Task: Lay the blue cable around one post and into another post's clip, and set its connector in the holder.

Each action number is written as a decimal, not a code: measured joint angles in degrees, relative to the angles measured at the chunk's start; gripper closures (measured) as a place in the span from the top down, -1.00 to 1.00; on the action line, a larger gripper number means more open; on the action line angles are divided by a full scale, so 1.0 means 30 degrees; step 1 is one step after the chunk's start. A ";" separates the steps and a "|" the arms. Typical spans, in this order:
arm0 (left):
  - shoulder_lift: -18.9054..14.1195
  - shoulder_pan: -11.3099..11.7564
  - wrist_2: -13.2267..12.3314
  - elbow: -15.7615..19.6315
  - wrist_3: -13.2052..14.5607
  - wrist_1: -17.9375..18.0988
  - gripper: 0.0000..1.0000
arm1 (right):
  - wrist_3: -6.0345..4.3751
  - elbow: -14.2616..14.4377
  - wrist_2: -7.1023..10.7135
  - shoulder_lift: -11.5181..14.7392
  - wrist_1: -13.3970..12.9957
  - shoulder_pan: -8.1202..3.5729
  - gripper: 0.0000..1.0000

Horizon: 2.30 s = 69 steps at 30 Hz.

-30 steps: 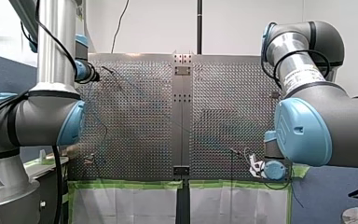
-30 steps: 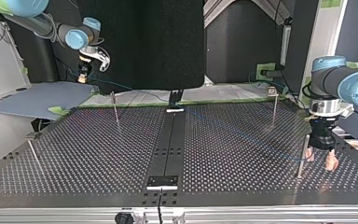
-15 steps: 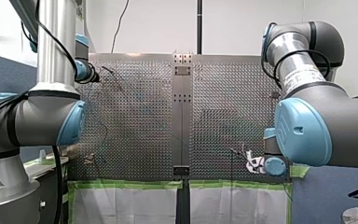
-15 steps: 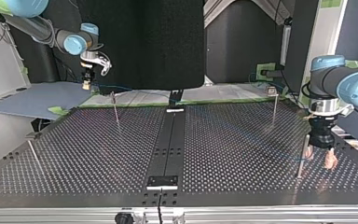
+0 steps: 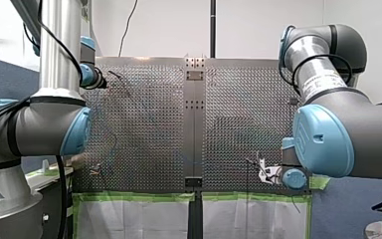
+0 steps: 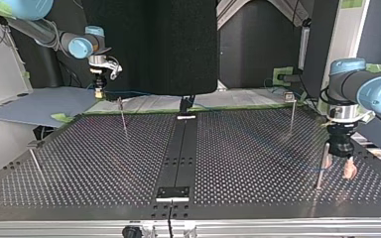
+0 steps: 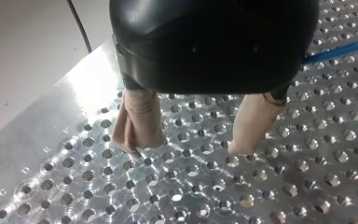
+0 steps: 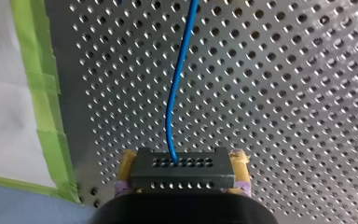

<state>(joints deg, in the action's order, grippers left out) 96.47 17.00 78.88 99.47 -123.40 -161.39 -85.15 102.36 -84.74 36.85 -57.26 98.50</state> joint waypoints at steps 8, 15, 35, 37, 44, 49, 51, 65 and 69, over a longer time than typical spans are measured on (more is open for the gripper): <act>0.0000 -0.0018 0.0037 -0.0002 0.0000 -0.0051 1.00 | 0.0321 -0.0150 0.1195 -0.0309 0.0367 -0.0196 -1.00; -0.0004 -0.0033 0.0057 -0.0001 0.0011 -0.0071 1.00 | 0.0512 -0.0173 0.2421 -0.0331 0.0548 -0.0490 -1.00; -0.0205 -0.0271 0.0447 0.0008 -0.1324 -0.0519 1.00 | 0.0185 -0.0162 0.5886 -0.0330 0.0643 -0.1344 -1.00; -0.0279 -0.0323 0.0457 0.0008 -0.1567 -0.0621 1.00 | 0.0146 -0.0159 0.6209 -0.0330 0.0638 -0.1347 -1.00; -0.0625 -0.0569 0.0483 0.0319 -0.1846 -0.1231 1.00 | 0.0012 -0.0157 0.7377 -0.0328 0.0637 -0.1277 -1.00; -0.1262 -0.0676 0.0472 0.1018 -0.2394 -0.0780 1.00 | -0.0009 -0.0154 0.8290 -0.0326 0.0653 -0.1223 -1.00; -0.1514 -0.0726 0.0456 0.1312 -0.2721 -0.0465 1.00 | -0.0009 -0.0153 0.8665 -0.0330 0.0655 -0.1196 -1.00; -0.1792 -0.0899 0.0495 0.1632 -0.3922 0.0122 1.00 | -0.0011 -0.0151 1.0450 -0.0338 0.0682 -0.1121 -1.00; -0.1795 -0.0945 0.0535 0.1709 -0.3988 0.0016 1.00 | -0.0011 -0.0161 1.0487 -0.0336 0.0686 -0.1115 -1.00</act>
<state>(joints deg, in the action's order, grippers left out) 91.08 14.17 80.48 104.60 -135.36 -161.34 -85.19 101.88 -53.28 35.84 -55.20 95.16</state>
